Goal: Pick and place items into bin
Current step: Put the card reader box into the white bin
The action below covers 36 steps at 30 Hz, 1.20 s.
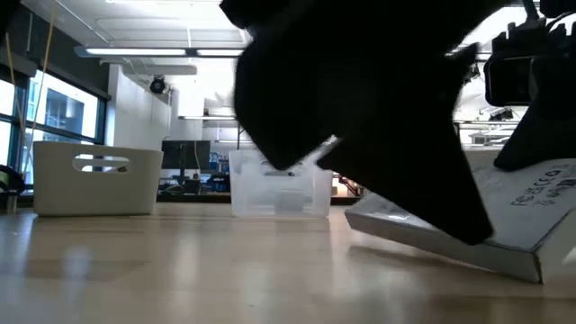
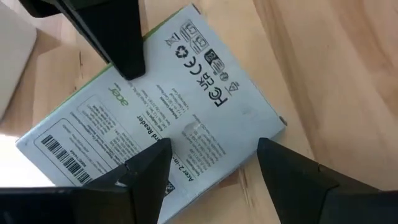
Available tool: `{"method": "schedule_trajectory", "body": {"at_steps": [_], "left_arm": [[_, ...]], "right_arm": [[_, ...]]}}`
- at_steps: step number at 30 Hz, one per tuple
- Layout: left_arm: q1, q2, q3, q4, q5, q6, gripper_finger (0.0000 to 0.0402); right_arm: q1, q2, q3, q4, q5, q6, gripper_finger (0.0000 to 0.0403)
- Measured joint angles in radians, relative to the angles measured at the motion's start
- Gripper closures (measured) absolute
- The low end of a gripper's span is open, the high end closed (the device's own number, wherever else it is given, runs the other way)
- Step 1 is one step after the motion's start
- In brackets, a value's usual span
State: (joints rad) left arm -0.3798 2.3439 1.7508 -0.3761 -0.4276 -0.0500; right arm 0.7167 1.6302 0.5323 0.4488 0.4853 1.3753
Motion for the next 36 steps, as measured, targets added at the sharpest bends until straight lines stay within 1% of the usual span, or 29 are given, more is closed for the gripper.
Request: {"method": "schedule_trajectory", "body": {"at_steps": [5,10,15,21,24,36], "left_arm": [[-0.015,-0.025,-0.002,-0.069,-0.059,0.007,0.0169],[-0.033,-0.053,-0.002,-0.180,-0.114,-0.007,0.0169],[-0.045,-0.059,-0.002,-0.255,-0.143,-0.037,0.0169],[-0.046,-0.061,-0.002,-0.410,-0.147,-0.117,0.0169],[-0.046,-0.061,-0.002,-0.479,-0.181,-0.167,0.0169],[-0.061,-0.061,-0.001,-0.630,-0.211,-0.248,0.0169]], "right_arm": [[0.014,0.000,0.002,0.006,0.051,-0.018,0.0377],[0.030,-0.002,0.002,0.018,0.061,-0.032,0.0380],[0.038,-0.025,0.001,0.009,0.087,-0.043,0.0380],[0.057,-0.086,0.000,-0.003,0.136,-0.085,0.0382],[0.064,-0.120,0.000,-0.031,0.163,-0.102,0.0382],[0.083,-0.292,-0.001,-0.209,0.247,-0.162,0.0385]]}}
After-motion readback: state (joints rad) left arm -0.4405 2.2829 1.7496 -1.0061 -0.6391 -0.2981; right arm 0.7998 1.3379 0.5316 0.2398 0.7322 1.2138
